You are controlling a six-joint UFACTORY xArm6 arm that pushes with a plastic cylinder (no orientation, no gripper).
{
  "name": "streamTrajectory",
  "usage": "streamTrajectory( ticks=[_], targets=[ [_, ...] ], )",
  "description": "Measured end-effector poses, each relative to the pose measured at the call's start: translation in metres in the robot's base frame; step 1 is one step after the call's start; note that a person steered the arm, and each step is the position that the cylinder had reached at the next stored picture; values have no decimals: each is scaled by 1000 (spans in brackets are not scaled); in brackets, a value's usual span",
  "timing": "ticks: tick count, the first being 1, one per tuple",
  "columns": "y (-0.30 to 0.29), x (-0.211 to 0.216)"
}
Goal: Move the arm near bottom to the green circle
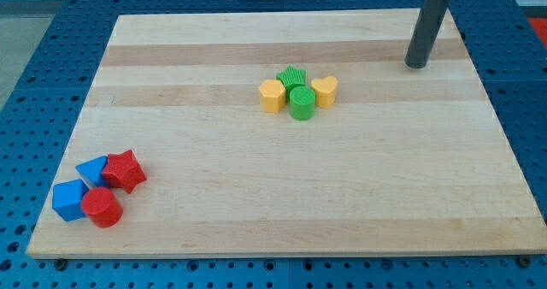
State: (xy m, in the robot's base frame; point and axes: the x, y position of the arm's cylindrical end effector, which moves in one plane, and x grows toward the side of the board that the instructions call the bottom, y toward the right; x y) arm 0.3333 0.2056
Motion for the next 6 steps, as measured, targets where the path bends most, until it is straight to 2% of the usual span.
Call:
streamTrajectory(
  ticks=[2, 3, 6],
  targets=[
    [0, 46],
    [-12, 89],
    [-110, 172]
  ],
)
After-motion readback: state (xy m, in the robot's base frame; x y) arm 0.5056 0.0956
